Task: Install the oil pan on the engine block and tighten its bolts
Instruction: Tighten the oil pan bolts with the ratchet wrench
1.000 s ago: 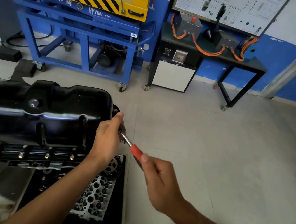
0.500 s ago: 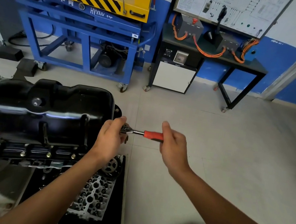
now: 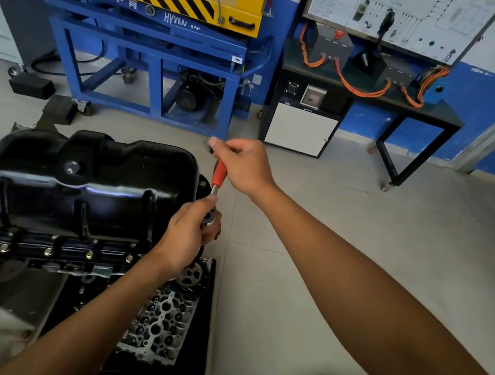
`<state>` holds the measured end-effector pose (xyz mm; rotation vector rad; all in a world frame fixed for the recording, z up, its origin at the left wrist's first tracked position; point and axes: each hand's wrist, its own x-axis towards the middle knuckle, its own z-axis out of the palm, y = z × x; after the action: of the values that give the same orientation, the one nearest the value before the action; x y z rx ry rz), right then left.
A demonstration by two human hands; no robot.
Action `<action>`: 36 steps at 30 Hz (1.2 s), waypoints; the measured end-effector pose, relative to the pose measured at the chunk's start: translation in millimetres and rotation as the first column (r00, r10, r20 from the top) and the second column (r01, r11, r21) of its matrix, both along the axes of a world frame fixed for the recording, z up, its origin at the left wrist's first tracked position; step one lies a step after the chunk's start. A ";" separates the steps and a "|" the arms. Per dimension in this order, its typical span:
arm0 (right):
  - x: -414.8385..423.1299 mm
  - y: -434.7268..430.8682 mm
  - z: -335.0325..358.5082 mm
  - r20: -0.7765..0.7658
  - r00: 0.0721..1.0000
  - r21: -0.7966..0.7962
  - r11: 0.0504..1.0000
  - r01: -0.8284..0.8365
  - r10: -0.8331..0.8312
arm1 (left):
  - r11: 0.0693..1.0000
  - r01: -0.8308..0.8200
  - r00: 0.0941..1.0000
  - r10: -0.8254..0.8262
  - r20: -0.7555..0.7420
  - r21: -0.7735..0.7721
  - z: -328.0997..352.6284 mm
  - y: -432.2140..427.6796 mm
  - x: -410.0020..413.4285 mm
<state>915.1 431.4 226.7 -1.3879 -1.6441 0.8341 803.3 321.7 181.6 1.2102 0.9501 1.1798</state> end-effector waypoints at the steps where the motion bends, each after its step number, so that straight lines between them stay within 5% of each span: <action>1: 1.1 -0.7 -1.4 -0.002 1.000 -0.001 1.000 -0.001 0.001 | 1.000 -0.002 1.000 0.002 -0.001 0.005 0.5 -1.1 -1.3; 11: 75.2 -79.6 -30.1 -0.084 0.991 -0.036 0.994 0.104 -0.107 | 0.925 -0.378 0.925 0.379 -0.025 0.043 -2.9 -11.3 15.4; 26: 65.7 -195.6 -40.8 -0.171 0.982 -0.142 0.984 -0.108 0.083 | 0.947 -0.319 0.948 0.319 -0.011 0.038 -0.7 -5.7 25.7; 31: 73.5 -154.4 -34.7 -0.201 0.977 -0.127 0.991 0.042 -0.067 | 0.941 -0.302 0.952 0.307 0.008 -0.150 1.6 -3.4 12.9; 36: 76.0 -71.1 -26.2 -0.092 0.962 -0.094 0.964 0.247 -0.255 | 0.960 -0.258 0.966 0.254 -0.050 -0.109 -0.2 -11.6 13.0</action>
<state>991.1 360.3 200.5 -1.5456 -1.3340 0.8160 816.3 310.1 181.4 1.0407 1.2123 1.2901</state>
